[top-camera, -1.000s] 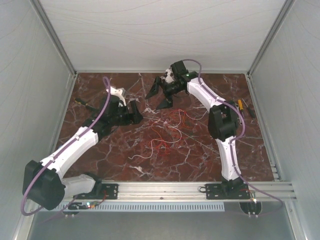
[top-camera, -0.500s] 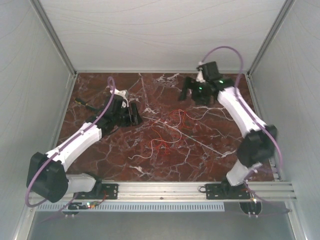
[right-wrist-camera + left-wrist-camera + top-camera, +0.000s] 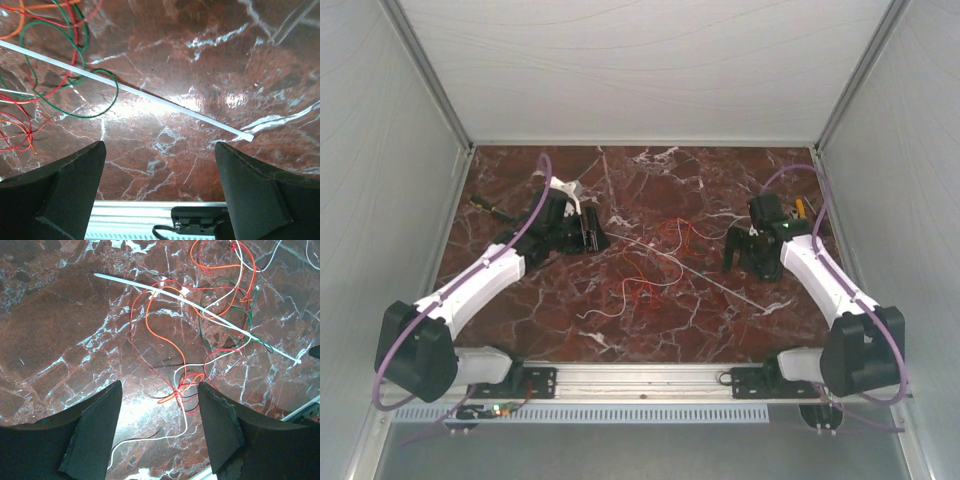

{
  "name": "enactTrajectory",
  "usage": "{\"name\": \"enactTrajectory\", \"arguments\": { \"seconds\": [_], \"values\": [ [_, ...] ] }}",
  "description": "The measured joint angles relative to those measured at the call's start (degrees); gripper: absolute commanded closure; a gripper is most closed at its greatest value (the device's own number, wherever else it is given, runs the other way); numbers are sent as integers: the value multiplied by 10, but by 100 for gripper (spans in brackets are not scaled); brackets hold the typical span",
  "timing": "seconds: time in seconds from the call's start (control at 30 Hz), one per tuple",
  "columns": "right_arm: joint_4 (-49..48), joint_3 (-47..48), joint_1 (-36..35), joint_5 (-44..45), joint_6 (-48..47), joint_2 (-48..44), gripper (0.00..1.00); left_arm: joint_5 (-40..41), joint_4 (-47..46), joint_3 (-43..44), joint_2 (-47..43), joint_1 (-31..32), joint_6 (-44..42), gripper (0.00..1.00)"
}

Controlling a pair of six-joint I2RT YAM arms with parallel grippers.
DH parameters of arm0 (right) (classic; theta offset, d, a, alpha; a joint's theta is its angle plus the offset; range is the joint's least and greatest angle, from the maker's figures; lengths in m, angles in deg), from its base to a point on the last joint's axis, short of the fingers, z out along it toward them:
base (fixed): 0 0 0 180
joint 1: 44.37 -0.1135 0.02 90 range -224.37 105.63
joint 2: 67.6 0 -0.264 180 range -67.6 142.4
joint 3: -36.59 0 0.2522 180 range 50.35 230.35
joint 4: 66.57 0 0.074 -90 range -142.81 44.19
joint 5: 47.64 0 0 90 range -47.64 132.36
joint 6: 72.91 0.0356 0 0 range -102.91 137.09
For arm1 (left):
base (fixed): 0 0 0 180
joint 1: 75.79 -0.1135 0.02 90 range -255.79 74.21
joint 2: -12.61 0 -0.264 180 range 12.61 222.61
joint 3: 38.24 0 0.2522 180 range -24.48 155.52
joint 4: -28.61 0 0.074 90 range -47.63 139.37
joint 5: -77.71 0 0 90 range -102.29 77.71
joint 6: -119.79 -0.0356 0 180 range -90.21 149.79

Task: Zip-tie the wires
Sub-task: Pick up the ribbon at the center of the board.

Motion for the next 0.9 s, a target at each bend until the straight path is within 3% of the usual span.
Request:
{"name": "enactTrajectory", "arguments": {
  "seconds": [0.1, 0.33, 0.63, 0.9],
  "values": [
    [12, -14, 27, -36, 13, 16, 20, -7, 0, 0, 0, 0, 0, 38],
    [47, -51, 156, -52, 85, 16, 18, -19, -22, -40, -23, 0, 2, 38],
    [76, -50, 195, -4, 178, 44, 56, -38, -41, -91, -45, 0, 21, 38],
    [45, -111, 226, 0, 196, 68, 72, -48, -56, -90, -38, 0, 21, 38]
  ]
}}
